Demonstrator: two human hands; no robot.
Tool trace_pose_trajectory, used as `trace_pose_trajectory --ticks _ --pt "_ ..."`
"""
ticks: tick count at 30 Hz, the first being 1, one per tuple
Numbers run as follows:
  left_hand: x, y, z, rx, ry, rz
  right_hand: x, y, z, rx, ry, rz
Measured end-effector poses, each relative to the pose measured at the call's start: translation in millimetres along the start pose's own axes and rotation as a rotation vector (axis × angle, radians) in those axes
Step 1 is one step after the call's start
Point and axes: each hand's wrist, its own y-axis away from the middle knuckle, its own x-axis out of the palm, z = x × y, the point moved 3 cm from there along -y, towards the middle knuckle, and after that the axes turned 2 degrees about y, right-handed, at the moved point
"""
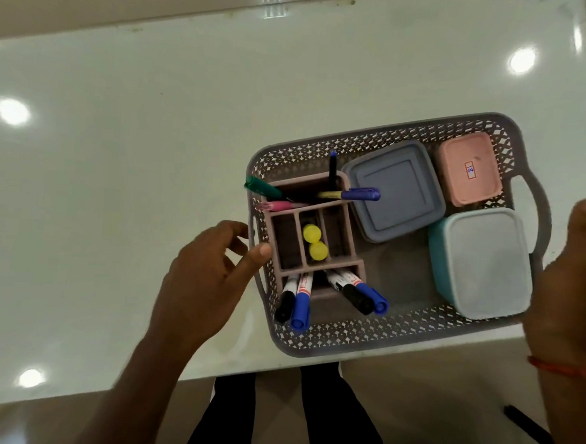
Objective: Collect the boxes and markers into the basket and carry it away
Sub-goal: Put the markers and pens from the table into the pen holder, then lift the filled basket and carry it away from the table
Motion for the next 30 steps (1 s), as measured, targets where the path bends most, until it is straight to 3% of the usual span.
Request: trace_pose_trajectory --ticks 4,7,11,20,30 --pt "11 -8 -2 0.013 0.067 -0.058 6 -5 -20 0.111 0.093 0.165" --pt "15 -14 0 0.029 0.140 -0.093 10 1 -19 -0.026 0.211 0.241" --pt "17 -14 2 0.049 0.310 -0.135 11 15 -17 -0.111 0.198 0.289" --pt "-11 -23 15 0.183 0.237 -0.273 2 27 10 -0.301 0.323 0.331" --pt "-115 45 -19 0.153 0.389 -0.308 -75 69 112 -0.452 0.254 0.280"
